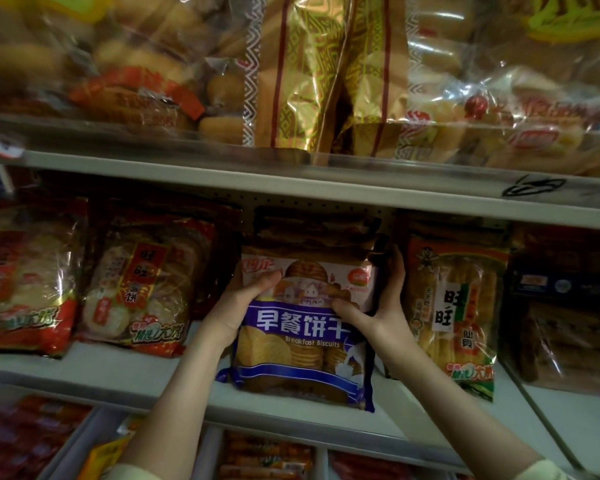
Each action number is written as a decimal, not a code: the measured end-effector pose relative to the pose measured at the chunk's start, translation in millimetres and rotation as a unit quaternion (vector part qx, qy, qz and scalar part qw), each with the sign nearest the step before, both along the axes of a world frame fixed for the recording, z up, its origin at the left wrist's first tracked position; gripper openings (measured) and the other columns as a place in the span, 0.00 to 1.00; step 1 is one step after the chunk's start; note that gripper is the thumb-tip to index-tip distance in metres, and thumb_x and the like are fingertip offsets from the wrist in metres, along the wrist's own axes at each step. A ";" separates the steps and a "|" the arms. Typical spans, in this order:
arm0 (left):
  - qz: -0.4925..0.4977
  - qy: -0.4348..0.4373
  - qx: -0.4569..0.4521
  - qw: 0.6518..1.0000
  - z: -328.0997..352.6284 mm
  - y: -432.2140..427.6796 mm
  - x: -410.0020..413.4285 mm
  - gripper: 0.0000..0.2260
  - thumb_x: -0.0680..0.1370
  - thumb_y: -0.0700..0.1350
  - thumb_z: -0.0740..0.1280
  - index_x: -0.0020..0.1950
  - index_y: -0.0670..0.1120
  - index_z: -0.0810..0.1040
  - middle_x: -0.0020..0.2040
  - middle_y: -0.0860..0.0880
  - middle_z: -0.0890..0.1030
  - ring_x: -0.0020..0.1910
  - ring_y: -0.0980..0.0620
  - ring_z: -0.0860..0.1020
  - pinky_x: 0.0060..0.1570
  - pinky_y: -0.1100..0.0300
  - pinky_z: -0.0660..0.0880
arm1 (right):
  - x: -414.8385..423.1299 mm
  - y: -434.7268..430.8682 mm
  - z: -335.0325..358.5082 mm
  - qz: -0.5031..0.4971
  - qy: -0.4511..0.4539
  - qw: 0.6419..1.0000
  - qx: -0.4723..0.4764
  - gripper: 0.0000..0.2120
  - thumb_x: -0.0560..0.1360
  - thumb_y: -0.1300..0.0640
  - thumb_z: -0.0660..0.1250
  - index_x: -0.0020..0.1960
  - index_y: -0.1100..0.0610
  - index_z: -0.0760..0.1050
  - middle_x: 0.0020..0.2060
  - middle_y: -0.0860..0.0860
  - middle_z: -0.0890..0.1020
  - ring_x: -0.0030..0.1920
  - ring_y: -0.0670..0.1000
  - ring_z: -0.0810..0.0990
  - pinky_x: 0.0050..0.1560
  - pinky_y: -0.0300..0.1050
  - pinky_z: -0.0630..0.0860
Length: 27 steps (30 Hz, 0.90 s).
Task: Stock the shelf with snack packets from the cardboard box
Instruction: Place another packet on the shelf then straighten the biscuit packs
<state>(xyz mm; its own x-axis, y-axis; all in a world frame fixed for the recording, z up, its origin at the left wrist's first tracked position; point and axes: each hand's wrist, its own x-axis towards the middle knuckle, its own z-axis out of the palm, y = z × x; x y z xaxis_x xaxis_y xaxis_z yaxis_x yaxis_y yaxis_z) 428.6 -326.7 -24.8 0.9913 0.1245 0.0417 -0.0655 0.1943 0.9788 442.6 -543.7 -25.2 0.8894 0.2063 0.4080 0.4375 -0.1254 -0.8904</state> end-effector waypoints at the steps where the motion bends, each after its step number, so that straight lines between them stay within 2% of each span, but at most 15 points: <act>1: 0.029 -0.009 0.033 0.999 1.8 -1.2 -3.4 0.42 0.53 0.62 0.77 0.64 0.54 0.71 0.53 0.48 0.82 0.52 0.46 0.81 0.53 0.49 0.77 | -3.4 2.7 3.5 -0.056 -0.075 0.995 -0.040 0.51 0.66 0.47 0.77 0.71 0.31 0.41 0.74 0.45 0.58 0.73 0.49 0.62 0.69 0.57 0.69; 2: 0.065 -0.032 0.081 0.994 3.6 -2.8 -6.5 0.37 0.58 0.62 0.76 0.64 0.56 0.69 0.54 0.52 0.80 0.54 0.49 0.80 0.56 0.49 0.76 | -7.1 6.9 7.2 -0.110 -0.155 0.978 -0.087 0.50 0.67 0.46 0.75 0.73 0.35 0.41 0.75 0.45 0.54 0.75 0.50 0.56 0.72 0.59 0.63; 4: 0.160 -0.093 0.182 0.966 6.0 -2.2 -14.9 0.27 0.71 0.57 0.72 0.67 0.57 0.68 0.55 0.58 0.77 0.55 0.55 0.77 0.56 0.60 0.74 | -17.6 22.0 12.8 -0.183 -0.297 0.919 -0.182 0.45 0.71 0.49 0.69 0.76 0.47 0.42 0.76 0.50 0.52 0.77 0.53 0.50 0.75 0.59 0.53; 6: 0.239 -0.149 0.262 0.923 9.3 3.6 -24.6 0.19 0.76 0.51 0.67 0.67 0.54 0.70 0.55 0.59 0.75 0.55 0.59 0.75 0.50 0.73 0.71 | -36.8 46.1 19.4 -0.205 -0.359 0.880 -0.234 0.41 0.72 0.51 0.66 0.77 0.53 0.46 0.76 0.55 0.53 0.77 0.54 0.47 0.76 0.55 0.45; 9: 0.321 -0.216 0.295 0.874 8.8 28.1 -38.7 0.09 0.79 0.44 0.64 0.58 0.52 0.74 0.52 0.57 0.77 0.53 0.59 0.76 0.52 0.73 0.71 | -59.5 88.9 18.3 -0.115 -0.367 0.891 -0.242 0.39 0.72 0.56 0.65 0.78 0.54 0.49 0.76 0.51 0.51 0.77 0.49 0.45 0.76 0.44 0.41; 12: 0.461 -0.213 0.350 0.787 0.1 69.3 -51.8 0.10 0.78 0.41 0.63 0.58 0.42 0.74 0.54 0.48 0.76 0.55 0.57 0.72 0.55 0.74 0.65 | -73.4 138.8 8.9 0.030 -0.265 0.941 -0.208 0.39 0.76 0.55 0.64 0.77 0.46 0.43 0.75 0.40 0.46 0.75 0.38 0.41 0.72 0.30 0.39; 14: 0.507 -0.144 0.354 0.772 -7.9 91.0 -58.3 0.14 0.78 0.40 0.64 0.63 0.40 0.72 0.59 0.42 0.75 0.61 0.48 0.71 0.60 0.61 0.66 | -72.1 170.4 -2.5 0.087 -0.154 0.971 -0.164 0.40 0.76 0.54 0.66 0.77 0.45 0.42 0.76 0.40 0.47 0.74 0.35 0.43 0.69 0.27 0.42; 15: 0.520 -0.102 0.360 0.768 -13.6 103.0 -60.0 0.17 0.77 0.41 0.65 0.65 0.40 0.71 0.61 0.39 0.73 0.63 0.43 0.70 0.62 0.55 0.66 | -68.7 187.7 -8.0 0.100 -0.097 0.981 -0.131 0.42 0.75 0.54 0.69 0.77 0.48 0.44 0.76 0.43 0.51 0.74 0.37 0.48 0.71 0.29 0.47; 16: 0.517 -0.060 0.368 0.771 -18.7 112.3 -60.3 0.20 0.77 0.41 0.65 0.68 0.40 0.68 0.64 0.37 0.71 0.65 0.39 0.68 0.64 0.50 0.64 | -62.4 202.2 -13.4 0.102 -0.037 0.989 -0.096 0.44 0.73 0.54 0.71 0.77 0.50 0.45 0.75 0.46 0.56 0.74 0.40 0.53 0.73 0.34 0.52; 18: 0.472 0.023 0.367 0.801 -29.4 127.9 -57.3 0.26 0.77 0.46 0.65 0.73 0.41 0.62 0.70 0.37 0.65 0.69 0.38 0.63 0.68 0.46 0.61 | -48.1 224.9 -17.8 0.089 0.098 0.990 -0.057 0.50 0.67 0.52 0.76 0.77 0.52 0.46 0.72 0.51 0.61 0.73 0.49 0.60 0.73 0.47 0.61; 20: 0.418 0.076 0.361 0.830 -40.1 137.5 -52.9 0.30 0.77 0.52 0.65 0.75 0.43 0.59 0.71 0.37 0.64 0.71 0.38 0.62 0.69 0.45 0.62 | -37.8 237.8 -22.5 0.082 0.170 0.980 -0.057 0.54 0.64 0.50 0.79 0.76 0.51 0.44 0.72 0.53 0.63 0.72 0.54 0.63 0.72 0.52 0.64; 22: 0.391 0.090 0.360 0.842 -49.0 141.2 -50.2 0.33 0.75 0.55 0.66 0.75 0.43 0.58 0.71 0.38 0.65 0.70 0.39 0.63 0.69 0.44 0.63 | -31.2 242.0 -27.2 0.073 0.190 0.977 -0.068 0.51 0.66 0.50 0.78 0.76 0.52 0.46 0.71 0.54 0.64 0.71 0.55 0.65 0.68 0.49 0.66; 24: 0.391 0.109 0.368 0.837 -52.5 143.1 -47.8 0.36 0.75 0.58 0.65 0.76 0.44 0.54 0.72 0.40 0.63 0.71 0.39 0.62 0.70 0.43 0.61 | -28.8 241.7 -30.3 0.073 0.193 0.976 -0.073 0.44 0.69 0.52 0.75 0.74 0.53 0.50 0.68 0.53 0.67 0.66 0.51 0.70 0.58 0.39 0.72; 26: 0.393 0.139 0.393 0.820 -53.2 143.7 -47.3 0.38 0.75 0.61 0.63 0.77 0.44 0.51 0.73 0.41 0.61 0.72 0.40 0.60 0.70 0.43 0.59 | -25.7 241.2 -34.2 0.088 0.197 0.974 -0.061 0.34 0.71 0.55 0.73 0.69 0.51 0.56 0.60 0.50 0.72 0.52 0.44 0.75 0.39 0.25 0.71; 27: 0.392 0.149 0.405 0.813 -53.7 143.8 -47.6 0.39 0.75 0.63 0.62 0.77 0.45 0.50 0.73 0.42 0.60 0.72 0.40 0.59 0.70 0.44 0.59 | -24.3 240.5 -33.7 0.092 0.208 0.973 -0.051 0.30 0.73 0.57 0.72 0.66 0.50 0.57 0.57 0.49 0.73 0.45 0.41 0.74 0.32 0.25 0.70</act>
